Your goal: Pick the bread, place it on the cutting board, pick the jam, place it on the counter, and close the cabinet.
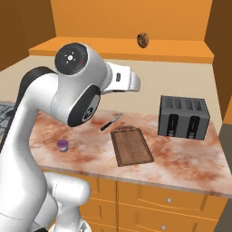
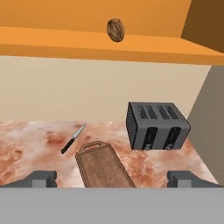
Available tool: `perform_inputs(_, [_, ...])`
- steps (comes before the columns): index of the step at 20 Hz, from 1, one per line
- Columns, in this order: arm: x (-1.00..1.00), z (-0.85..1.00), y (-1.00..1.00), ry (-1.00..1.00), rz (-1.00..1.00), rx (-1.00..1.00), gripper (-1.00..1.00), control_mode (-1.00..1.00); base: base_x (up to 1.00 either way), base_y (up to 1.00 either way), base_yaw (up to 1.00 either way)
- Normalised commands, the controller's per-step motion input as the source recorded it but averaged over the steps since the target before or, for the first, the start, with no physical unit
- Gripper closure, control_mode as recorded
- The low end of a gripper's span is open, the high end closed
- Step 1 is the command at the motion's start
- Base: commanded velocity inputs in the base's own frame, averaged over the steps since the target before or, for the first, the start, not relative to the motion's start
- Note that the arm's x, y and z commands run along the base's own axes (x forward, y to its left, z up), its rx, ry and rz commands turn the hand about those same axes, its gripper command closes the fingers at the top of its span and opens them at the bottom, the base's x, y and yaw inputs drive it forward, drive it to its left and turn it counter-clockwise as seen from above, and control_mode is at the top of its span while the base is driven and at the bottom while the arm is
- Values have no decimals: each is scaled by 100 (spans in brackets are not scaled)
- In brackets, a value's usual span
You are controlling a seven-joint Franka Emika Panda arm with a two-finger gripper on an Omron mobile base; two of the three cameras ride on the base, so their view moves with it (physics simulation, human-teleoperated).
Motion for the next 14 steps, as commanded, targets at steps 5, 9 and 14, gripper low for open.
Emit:
perform_inputs(5, [0,28,0,0,0,0,-100,-100,0,0,0])
perform_inputs(9, [0,23,0,-1,0,0,-100,-100,0,0,0])
perform_inputs(14, [0,22,0,-3,0,0,-100,-100,0,0,0])
